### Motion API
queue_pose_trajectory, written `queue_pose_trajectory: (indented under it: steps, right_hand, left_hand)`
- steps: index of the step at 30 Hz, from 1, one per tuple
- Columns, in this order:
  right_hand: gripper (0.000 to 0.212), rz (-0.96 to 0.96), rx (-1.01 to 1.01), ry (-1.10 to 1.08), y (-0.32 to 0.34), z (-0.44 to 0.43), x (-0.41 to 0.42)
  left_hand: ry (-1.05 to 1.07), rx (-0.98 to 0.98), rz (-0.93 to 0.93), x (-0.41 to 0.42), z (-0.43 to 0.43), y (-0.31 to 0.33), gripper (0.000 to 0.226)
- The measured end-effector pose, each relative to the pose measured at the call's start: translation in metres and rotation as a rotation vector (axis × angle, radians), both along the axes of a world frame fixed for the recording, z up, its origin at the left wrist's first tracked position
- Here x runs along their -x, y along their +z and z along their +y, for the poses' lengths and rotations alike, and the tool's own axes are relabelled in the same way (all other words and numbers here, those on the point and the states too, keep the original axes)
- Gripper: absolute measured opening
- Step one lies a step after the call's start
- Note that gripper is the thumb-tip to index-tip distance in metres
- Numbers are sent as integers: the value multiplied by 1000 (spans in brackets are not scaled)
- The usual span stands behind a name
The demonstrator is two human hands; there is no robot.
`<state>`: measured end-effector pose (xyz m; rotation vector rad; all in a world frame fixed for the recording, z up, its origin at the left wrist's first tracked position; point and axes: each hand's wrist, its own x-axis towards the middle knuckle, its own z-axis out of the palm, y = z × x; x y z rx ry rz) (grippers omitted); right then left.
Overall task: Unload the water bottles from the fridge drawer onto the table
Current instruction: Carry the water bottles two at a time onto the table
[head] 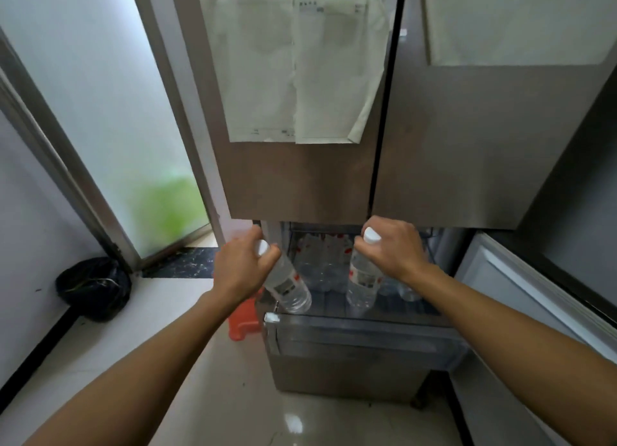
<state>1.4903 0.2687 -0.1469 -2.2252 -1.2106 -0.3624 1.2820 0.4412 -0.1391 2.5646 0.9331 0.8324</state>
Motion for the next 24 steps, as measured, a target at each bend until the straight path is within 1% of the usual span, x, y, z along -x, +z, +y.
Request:
queue_pose_trajectory:
  steps: [3, 6, 8, 10, 12, 15, 17, 18, 20, 22, 24]
  right_hand:
    - [30, -28, -31, 77, 21, 11, 30]
    - [30, -36, -19, 169, 19, 22, 62]
    - [31, -31, 20, 259, 10, 28, 90]
    - [34, -1, 49, 363, -4, 33, 125]
    - [28, 39, 72, 461, -24, 35, 165]
    - [21, 120, 174, 568, -53, 31, 229]
    - [19, 133, 222, 648, -66, 29, 272]
    - [20, 133, 241, 691, -68, 28, 294]
    - [32, 113, 260, 774, -69, 30, 340]
    - [41, 89, 262, 844, -64, 36, 388]
    - [37, 67, 255, 900, -58, 44, 442]
  left_hand:
    - [66, -17, 5, 44, -7, 6, 24]
    - [141, -34, 38, 91, -21, 4, 28]
    - [213, -27, 94, 130, -34, -5, 29]
    - [321, 32, 137, 175, -47, -21, 27]
    - [405, 87, 182, 223, -66, -39, 25]
    - [499, 156, 257, 298, -99, -60, 26]
    - [561, 173, 311, 349, -120, -68, 26]
    - [586, 179, 337, 374, -129, -71, 25]
    - [638, 193, 374, 425, -148, -75, 24]
    - [701, 220, 367, 475, -163, -72, 23]
    - [752, 251, 349, 528, -177, -69, 23]
